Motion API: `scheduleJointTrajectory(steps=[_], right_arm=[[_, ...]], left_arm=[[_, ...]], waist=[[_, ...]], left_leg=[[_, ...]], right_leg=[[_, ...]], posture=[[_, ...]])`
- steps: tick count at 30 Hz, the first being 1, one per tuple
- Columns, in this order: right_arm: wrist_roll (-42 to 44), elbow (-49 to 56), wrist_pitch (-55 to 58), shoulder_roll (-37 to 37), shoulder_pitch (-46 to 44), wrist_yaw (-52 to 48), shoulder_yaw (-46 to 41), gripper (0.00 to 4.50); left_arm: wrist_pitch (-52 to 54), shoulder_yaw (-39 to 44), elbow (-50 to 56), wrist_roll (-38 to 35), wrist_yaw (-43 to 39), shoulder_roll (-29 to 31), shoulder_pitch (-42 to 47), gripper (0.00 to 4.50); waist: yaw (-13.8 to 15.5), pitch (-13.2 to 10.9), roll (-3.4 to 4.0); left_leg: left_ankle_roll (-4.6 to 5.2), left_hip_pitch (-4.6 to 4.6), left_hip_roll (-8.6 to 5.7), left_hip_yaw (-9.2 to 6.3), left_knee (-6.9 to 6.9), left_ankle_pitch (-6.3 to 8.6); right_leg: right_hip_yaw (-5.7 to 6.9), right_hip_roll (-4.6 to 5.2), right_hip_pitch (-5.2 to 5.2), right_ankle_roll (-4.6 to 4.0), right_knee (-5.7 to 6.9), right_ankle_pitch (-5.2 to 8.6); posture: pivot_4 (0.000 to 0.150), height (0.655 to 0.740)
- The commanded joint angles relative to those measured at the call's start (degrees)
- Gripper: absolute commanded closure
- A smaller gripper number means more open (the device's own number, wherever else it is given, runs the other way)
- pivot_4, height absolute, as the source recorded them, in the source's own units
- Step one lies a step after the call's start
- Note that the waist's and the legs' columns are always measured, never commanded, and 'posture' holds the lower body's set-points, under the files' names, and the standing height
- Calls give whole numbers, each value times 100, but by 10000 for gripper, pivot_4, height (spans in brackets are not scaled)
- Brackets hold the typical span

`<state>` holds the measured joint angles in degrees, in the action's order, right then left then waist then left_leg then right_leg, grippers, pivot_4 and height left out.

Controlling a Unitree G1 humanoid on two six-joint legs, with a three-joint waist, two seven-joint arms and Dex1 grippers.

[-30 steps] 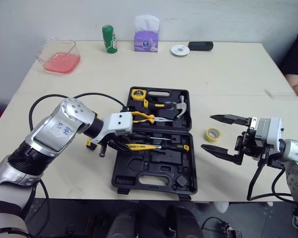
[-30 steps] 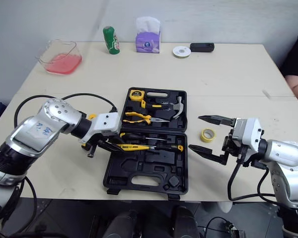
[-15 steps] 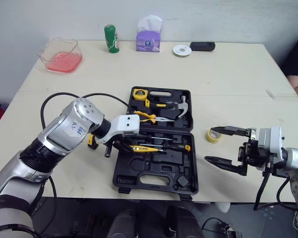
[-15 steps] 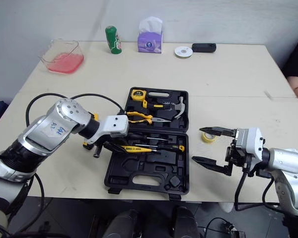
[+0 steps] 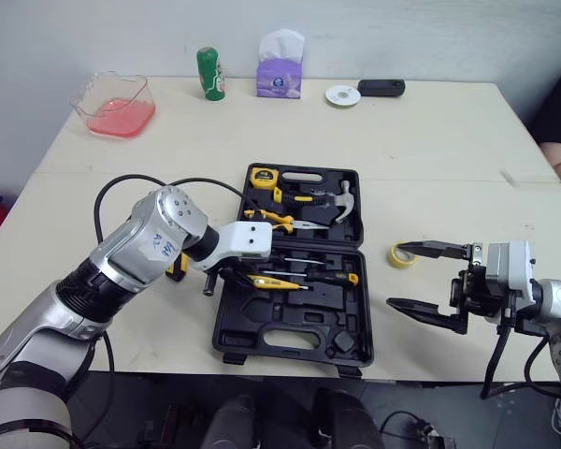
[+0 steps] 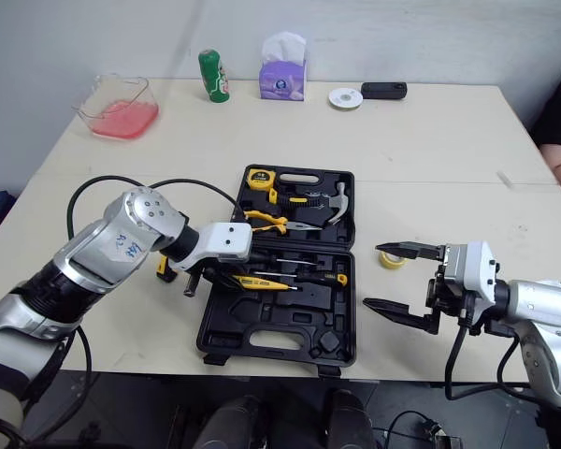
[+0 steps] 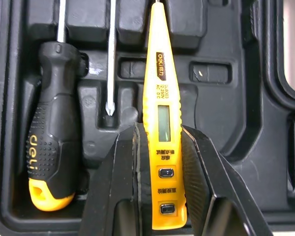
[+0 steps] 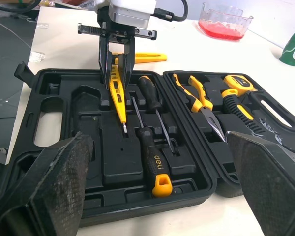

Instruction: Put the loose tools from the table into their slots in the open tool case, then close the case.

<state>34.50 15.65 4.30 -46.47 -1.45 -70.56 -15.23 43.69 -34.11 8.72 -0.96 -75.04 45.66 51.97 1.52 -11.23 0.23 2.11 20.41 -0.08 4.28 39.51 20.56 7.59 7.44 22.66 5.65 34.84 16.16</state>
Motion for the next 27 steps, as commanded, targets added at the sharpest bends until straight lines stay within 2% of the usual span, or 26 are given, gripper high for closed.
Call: scheduleJointTrajectory(steps=[1,14,17,21,27], right_arm=[[22,37,-220,28,72,-68,-197,0],[-64,-283,-690,167,209,-225,-138,0],[-70,-312,-725,175,208,-251,-138,0],[-84,-359,-769,169,204,-272,-122,0],[-129,-456,-801,166,75,-282,-61,0]], left_arm=[[7,-106,143,157,-45,-15,8,39934],[-130,-36,-42,369,58,-198,-61,39934],[-317,97,-103,298,79,-313,-66,25101],[-470,395,-100,16,-19,-449,-85,10296],[-839,920,-240,-357,-10,-539,-113,10296]], waist=[[0,0,0],[8,0,0],[9,0,0],[2,0,-1],[1,0,-1]], left_leg=[[0,0,0,0,1,0],[3,-1,-3,-11,27,2],[4,0,-3,-17,35,3],[6,4,-3,-18,39,3],[5,11,-2,-24,44,3]], right_leg=[[0,0,-1,0,1,0],[1,6,-12,1,16,-1],[3,7,-15,1,18,-1],[5,7,-14,2,19,-1],[12,7,-12,2,20,-1]], posture=[[1500,7400],[1500,7400],[1500,7400],[1500,7400],[1500,7400]])
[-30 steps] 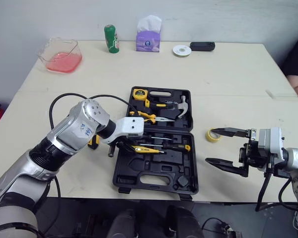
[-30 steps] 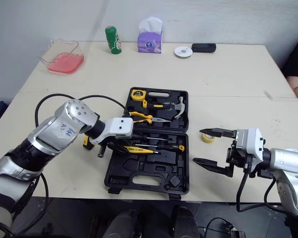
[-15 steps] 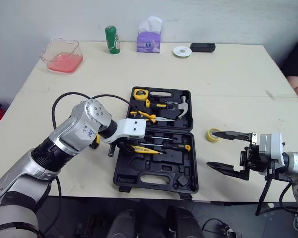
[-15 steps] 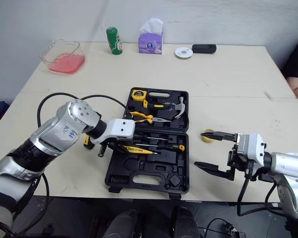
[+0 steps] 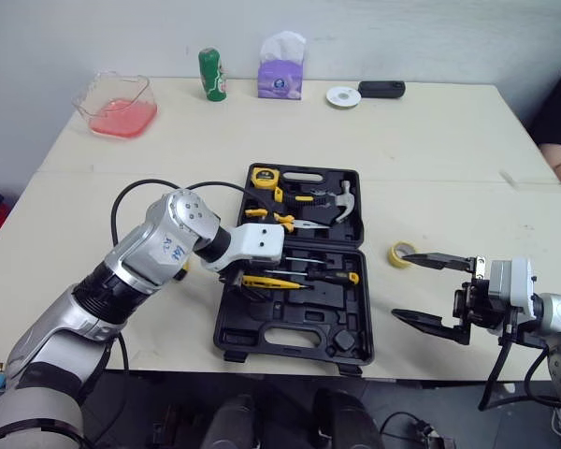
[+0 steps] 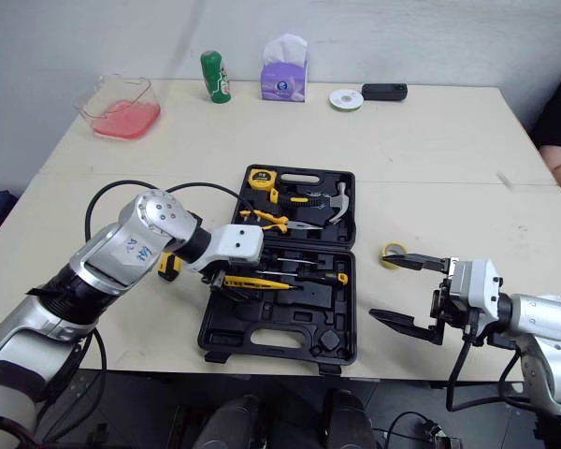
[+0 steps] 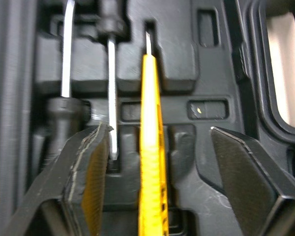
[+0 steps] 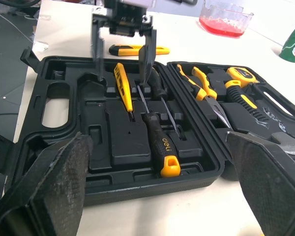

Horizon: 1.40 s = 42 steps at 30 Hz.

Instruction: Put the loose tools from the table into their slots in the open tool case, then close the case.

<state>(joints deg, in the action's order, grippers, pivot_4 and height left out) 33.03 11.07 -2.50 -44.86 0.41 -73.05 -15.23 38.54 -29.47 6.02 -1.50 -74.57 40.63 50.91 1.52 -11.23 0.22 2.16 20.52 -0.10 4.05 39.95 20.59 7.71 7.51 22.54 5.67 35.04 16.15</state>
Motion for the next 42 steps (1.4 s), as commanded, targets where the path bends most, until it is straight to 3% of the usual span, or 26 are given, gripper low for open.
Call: scheduleJointTrajectory(steps=[1,6,7,9,15,18,26,42], right_arm=[[8,-19,-131,8,-132,-41,-52,0],[-35,-88,-157,17,-183,-55,-57,0],[-33,-92,-157,16,-180,-51,-64,0],[-34,-108,-169,13,-168,-53,-71,0],[-69,-194,-264,32,-184,-50,-77,0],[-91,-233,-274,35,-252,-70,-24,0],[-87,-276,-249,50,-498,-108,122,0],[51,108,78,63,-401,227,-11,0]], left_arm=[[-501,559,8,-398,-93,-49,-48,10296],[-1262,1306,-191,-949,-88,-175,-405,10296],[-1153,1524,-184,-1199,-150,-180,-532,12727],[-1158,1873,-217,-1516,-130,-226,-734,18864],[-2687,2547,-806,-1962,-297,-609,-1495,44639],[-3263,2533,-884,-1989,-529,-712,-1682,44639],[-3550,2182,-1210,-1341,-63,-724,-2066,44639],[-3811,1953,-1937,-884,456,-896,-2171,44639]], waist=[[-2,0,0],[-3,0,0],[-3,0,0],[-11,0,0],[-8,1,3],[1,1,2],[-8,1,2],[-6,1,2]], left_leg=[[0,0,0,0,0,0],[0,0,0,-4,1,0],[0,1,0,-3,2,0],[0,1,0,-3,2,0],[0,-3,-2,-4,4,0],[0,0,-3,-5,5,0],[0,0,-3,-4,3,1],[1,-1,-4,-4,5,2]], right_leg=[[0,0,0,0,0,0],[2,2,0,0,1,0],[3,2,0,0,1,0],[3,2,0,0,-1,0],[3,5,-3,1,1,-1],[6,5,-3,2,-1,-1],[6,3,-3,5,-2,-3],[5,5,-3,5,0,-3]], posture=[[1500,7400],[1500,7400],[1500,7400],[1500,7400],[1500,7400],[1500,7400],[1500,7400],[1500,7400]])
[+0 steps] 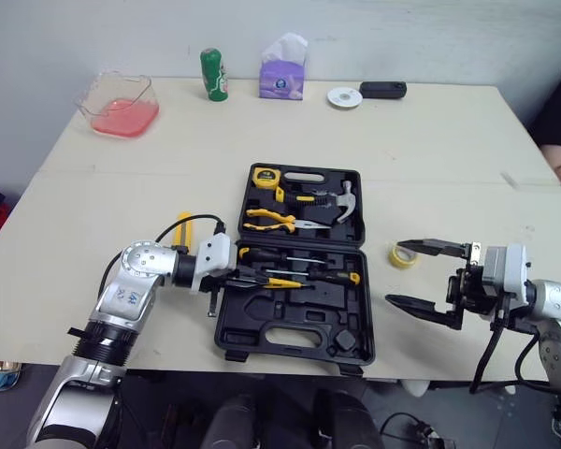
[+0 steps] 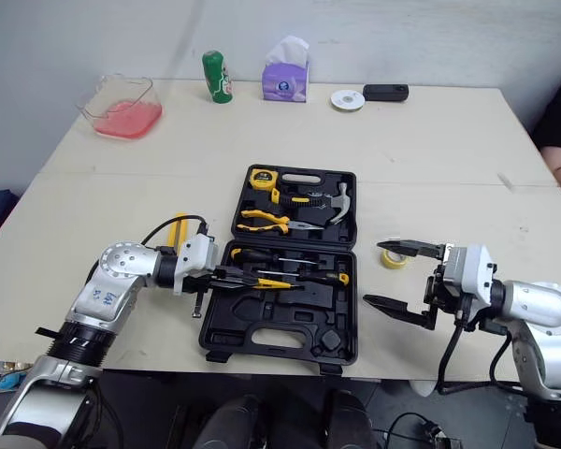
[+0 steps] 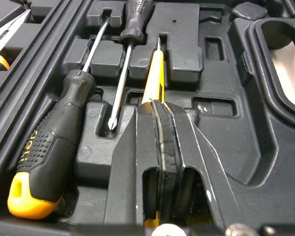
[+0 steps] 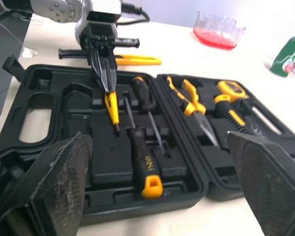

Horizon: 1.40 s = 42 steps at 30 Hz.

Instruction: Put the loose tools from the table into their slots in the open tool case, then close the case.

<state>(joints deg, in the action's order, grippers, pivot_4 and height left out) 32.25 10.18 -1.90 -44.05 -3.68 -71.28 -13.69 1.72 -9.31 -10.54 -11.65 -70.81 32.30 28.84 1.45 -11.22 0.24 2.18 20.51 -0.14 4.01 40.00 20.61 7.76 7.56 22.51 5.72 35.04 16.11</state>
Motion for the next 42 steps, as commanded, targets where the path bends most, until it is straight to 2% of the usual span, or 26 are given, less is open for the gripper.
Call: scheduleJointTrajectory(steps=[1,16,22,27,31,35,39,42], right_arm=[[129,204,19,-20,26,54,-171,0],[118,339,40,-51,308,139,-278,0],[44,224,-38,17,348,235,-254,0],[-14,-8,-147,-117,290,247,-480,0],[-65,-321,-330,-301,416,76,-854,0],[-210,-979,-646,-483,473,84,-1347,0],[-425,-2090,-1141,-716,389,22,-1735,0],[-720,-2978,-1646,-966,332,58,-1929,0]], left_arm=[[-174,-81,-342,156,94,-82,40,44639],[292,-635,-366,524,103,-68,-31,44639],[-41,-718,-400,722,134,25,-136,44639],[-267,210,106,-388,110,-227,-93,44639],[-166,765,554,-849,-103,213,-255,44639],[251,1781,743,-1247,401,739,-609,44639],[504,2726,763,-1276,1033,1119,-1214,32802],[352,3481,594,-1186,1425,1310,-1851,18020]], waist=[[1,0,0],[9,5,4],[4,18,20],[4,21,28],[-3,15,19],[-29,14,22],[-36,14,22],[-37,13,22]], left_leg=[[0,-1,0,0,0,0],[2,-21,-1,-1,-3,3],[2,-26,-1,-1,-3,5],[3,-19,0,0,-3,6],[3,-4,0,-2,-1,6],[3,-8,3,1,-3,6],[3,-14,4,3,-7,6],[1,-14,5,5,-12,8]], right_leg=[[0,0,0,0,1,0],[-1,4,-21,0,-3,0],[-2,5,-25,0,-5,0],[-4,9,-17,0,-5,0],[0,7,-5,0,-6,0],[-2,6,-6,0,-6,0],[-5,11,-8,0,-7,0],[-7,16,-7,0,-12,0]], posture=[[1500,7400],[1500,7400],[1500,7400],[1500,7400],[1500,7400],[1500,7400],[1500,7400],[1500,7400]])
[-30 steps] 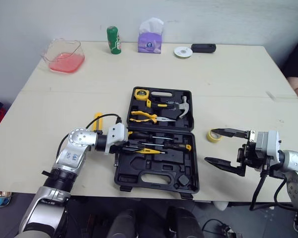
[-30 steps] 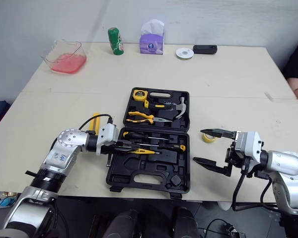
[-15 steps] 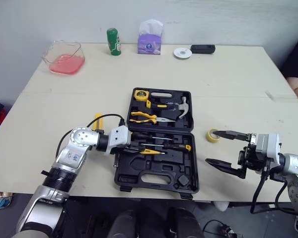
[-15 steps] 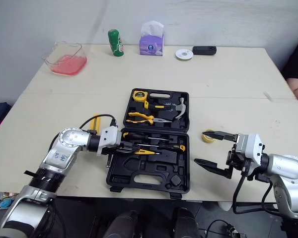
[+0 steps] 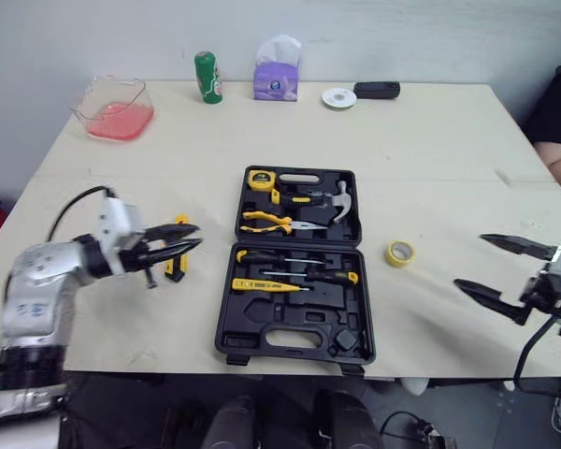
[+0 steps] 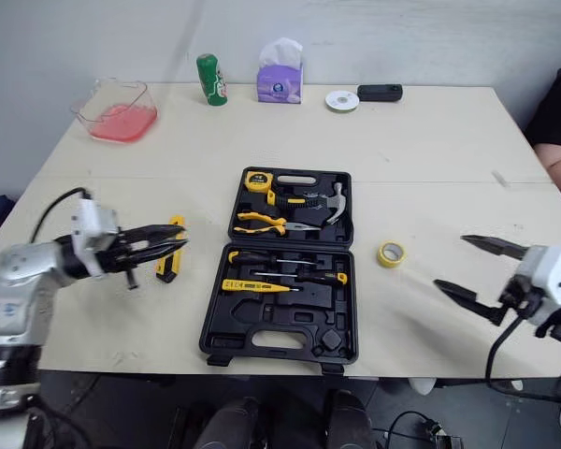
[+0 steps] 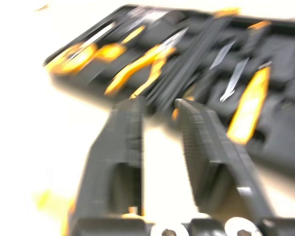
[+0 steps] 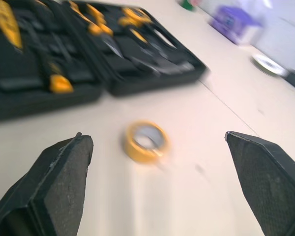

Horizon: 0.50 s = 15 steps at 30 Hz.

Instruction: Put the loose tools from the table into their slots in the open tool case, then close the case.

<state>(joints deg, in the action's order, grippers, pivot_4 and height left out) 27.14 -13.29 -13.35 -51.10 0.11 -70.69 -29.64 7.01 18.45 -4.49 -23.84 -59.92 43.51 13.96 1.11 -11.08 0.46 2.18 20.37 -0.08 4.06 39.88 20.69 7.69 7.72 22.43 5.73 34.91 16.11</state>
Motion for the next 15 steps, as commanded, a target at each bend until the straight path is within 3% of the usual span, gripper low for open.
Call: scheduleJointTrajectory(steps=[1,4,10,15], right_arm=[[-252,-848,-615,-312,-73,36,-391,0],[-322,-1526,-870,-444,-246,195,-519,0],[-548,-2897,-1267,-680,-703,662,-541,0],[-636,-3557,-1545,-767,-981,801,-457,0]], left_arm=[[-235,894,-80,63,407,245,-543,14404],[-458,1504,-506,182,812,404,-901,234],[-774,2582,-1622,342,1550,621,-1591,234],[-423,2983,-1315,38,2028,337,-1972,234]], waist=[[-10,0,0],[-31,-1,0],[-125,-2,2],[-152,-2,2]], left_leg=[[-1,0,1,0,-2,1],[-5,-4,6,3,-6,4],[-8,-11,4,13,-23,7],[-7,-18,-1,24,-50,7]], right_leg=[[-1,6,0,0,-2,0],[-1,23,1,-2,-17,1],[2,44,7,-7,-23,4],[1,52,10,-7,-20,4]], posture=[[1500,7400],[1500,7400],[1500,7400],[1500,7400]])
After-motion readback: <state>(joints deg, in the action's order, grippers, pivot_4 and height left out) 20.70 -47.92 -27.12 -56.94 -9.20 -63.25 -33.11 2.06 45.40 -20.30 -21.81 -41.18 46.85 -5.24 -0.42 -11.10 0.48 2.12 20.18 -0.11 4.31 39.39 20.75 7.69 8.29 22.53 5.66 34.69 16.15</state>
